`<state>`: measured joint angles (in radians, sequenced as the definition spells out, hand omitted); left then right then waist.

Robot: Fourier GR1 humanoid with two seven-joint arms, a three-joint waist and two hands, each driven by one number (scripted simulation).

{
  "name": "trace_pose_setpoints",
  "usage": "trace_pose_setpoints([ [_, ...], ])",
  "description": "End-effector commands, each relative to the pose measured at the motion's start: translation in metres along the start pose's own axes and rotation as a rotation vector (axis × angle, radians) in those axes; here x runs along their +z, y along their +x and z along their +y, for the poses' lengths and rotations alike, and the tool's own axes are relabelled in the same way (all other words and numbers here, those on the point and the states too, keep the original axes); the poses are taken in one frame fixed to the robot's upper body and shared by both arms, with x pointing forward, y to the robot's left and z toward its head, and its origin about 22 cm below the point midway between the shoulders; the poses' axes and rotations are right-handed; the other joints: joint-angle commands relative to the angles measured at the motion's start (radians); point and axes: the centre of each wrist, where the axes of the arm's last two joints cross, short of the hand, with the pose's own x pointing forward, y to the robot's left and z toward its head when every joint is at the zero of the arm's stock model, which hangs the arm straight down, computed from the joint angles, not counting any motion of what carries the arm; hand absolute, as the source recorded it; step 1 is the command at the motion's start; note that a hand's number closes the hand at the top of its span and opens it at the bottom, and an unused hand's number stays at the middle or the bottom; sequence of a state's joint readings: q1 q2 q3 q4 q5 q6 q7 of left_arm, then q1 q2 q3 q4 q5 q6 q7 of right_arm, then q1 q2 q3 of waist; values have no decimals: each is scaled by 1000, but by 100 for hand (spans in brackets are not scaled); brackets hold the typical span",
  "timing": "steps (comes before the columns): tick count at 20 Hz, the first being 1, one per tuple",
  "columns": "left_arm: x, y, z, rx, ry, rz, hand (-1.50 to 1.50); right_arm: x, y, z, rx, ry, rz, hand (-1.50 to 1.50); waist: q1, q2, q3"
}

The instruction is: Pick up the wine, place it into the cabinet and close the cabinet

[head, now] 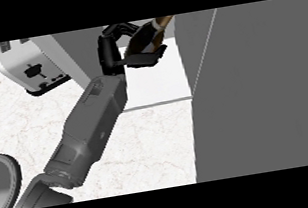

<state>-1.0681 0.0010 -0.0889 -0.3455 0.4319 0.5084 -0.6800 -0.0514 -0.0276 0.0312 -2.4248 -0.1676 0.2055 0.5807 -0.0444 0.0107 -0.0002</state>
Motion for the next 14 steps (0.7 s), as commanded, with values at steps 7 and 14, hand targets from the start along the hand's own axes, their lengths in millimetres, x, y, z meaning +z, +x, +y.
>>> trace_pose_setpoints([
  [7,-3,-7,7,151,88,101,150,19,18,9,-36,63,-55,-150,-20,4,-1],
  [14,-1,-16,18,132,87,101,150,16,16,11,-45,45,-47,-150,-12,6,-1],
])
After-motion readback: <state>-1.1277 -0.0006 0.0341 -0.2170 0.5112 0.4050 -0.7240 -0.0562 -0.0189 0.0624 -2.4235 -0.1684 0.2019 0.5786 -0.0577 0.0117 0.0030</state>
